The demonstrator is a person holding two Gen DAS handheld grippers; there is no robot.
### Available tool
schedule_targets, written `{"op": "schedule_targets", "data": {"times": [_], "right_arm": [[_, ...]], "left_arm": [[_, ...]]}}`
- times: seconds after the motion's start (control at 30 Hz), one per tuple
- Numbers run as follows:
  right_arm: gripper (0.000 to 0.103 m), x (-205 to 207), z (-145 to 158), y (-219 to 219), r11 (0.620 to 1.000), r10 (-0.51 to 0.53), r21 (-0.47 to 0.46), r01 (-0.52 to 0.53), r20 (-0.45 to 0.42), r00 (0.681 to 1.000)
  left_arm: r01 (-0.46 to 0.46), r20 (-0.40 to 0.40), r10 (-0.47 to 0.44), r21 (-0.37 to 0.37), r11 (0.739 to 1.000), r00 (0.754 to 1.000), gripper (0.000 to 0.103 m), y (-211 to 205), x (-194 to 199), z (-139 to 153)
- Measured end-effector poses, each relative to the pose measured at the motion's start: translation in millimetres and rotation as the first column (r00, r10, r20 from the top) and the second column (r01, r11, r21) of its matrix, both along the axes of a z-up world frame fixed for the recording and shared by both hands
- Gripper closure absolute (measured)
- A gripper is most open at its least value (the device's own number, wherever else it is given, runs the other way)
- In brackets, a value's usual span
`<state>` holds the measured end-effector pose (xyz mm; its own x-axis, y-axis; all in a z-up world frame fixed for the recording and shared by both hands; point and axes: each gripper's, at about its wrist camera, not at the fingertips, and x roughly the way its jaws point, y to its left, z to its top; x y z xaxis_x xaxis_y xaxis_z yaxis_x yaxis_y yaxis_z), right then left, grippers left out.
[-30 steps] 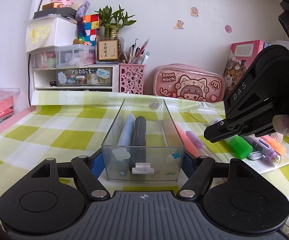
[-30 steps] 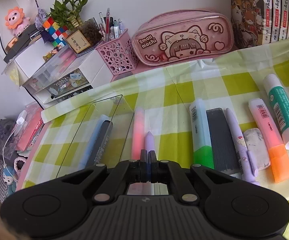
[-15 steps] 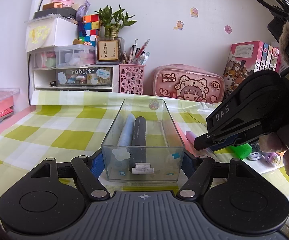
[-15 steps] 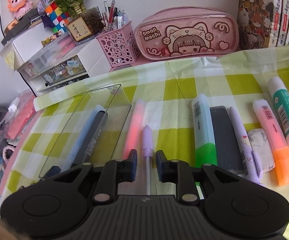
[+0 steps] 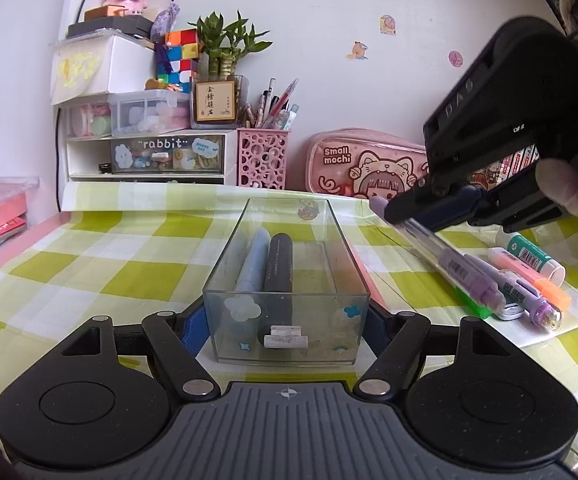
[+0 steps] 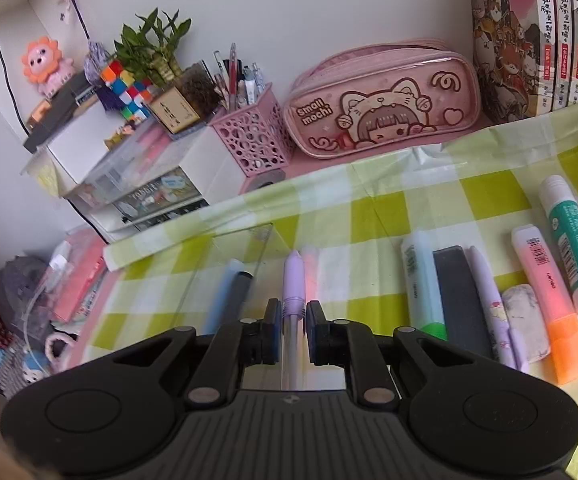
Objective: Organize stationery
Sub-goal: 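Carry the purple pen into the clear box and open the right tool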
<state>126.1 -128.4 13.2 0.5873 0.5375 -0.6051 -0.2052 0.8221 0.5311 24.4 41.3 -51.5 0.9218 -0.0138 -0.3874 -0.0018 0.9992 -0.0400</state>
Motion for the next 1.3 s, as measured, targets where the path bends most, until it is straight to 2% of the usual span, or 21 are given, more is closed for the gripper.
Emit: {"op": "schedule_targets", "data": {"times": [0.13,0.3,0.83,1.3], "right_arm": [[0.087,5.3,2.7,7.2,0.995,0.025,0.098,-0.020,-0.053,0.998],[0.087,18.4,-3.5,20.9,0.987,0.037,0.160,-0.016,-0.129,0.991],[0.087,39.0,-3.6,30.8,0.989,-0.013,0.147,0.034,-0.140,0.990],[0.086,35.5,-3.3,31.2,0.991,-0.002,0.130,0.017,-0.115,0.993]], "left_arm": [[0.001,0.002,-0.001,0.002,1.000,1.000,0.030,0.0,-0.1,-0.1],[0.004,0.001,-0.004,-0.002,1.000,1.000,0.030,0.2,-0.4,0.3],[0.010,-0.002,-0.010,-0.011,1.000,1.000,0.030,2.8,1.0,0.5],[0.014,0.003,-0.014,-0.009,1.000,1.000,0.030,3.9,0.5,0.1]]}}
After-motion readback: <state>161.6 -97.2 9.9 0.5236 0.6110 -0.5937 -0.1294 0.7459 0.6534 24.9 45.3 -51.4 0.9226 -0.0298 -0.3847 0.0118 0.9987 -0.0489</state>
